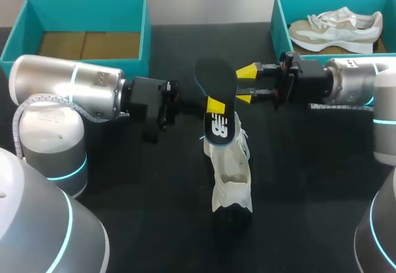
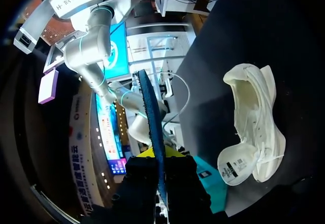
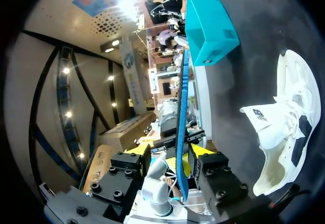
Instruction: Take the shoe out of the shoebox, open the shoe tongue, remove and reinsert the insole, then place the shoe into the shoebox
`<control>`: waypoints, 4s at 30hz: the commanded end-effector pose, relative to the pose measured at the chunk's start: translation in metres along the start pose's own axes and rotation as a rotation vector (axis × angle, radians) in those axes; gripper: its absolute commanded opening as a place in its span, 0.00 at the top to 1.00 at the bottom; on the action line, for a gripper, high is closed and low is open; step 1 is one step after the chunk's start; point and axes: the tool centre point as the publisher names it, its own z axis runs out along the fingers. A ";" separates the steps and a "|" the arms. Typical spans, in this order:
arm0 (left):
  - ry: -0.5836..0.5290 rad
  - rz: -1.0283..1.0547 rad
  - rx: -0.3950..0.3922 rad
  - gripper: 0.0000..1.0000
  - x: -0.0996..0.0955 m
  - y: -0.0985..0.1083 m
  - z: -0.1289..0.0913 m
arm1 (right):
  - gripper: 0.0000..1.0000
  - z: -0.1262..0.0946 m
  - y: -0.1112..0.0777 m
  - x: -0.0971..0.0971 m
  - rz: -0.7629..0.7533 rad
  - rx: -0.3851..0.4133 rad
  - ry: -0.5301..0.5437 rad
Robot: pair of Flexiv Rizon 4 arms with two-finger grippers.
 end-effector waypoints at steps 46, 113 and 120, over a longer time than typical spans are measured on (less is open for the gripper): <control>-0.013 0.007 0.000 1.00 0.000 0.003 0.005 | 0.84 0.027 -0.013 -0.011 0.001 -0.003 0.044; 0.884 -0.374 0.150 0.00 -0.098 0.040 -0.121 | 1.00 0.025 -0.012 -0.041 -0.014 -0.082 -0.071; 1.110 -0.407 0.241 0.00 -0.109 0.051 -0.109 | 1.00 0.025 -0.012 -0.041 -0.014 -0.082 -0.071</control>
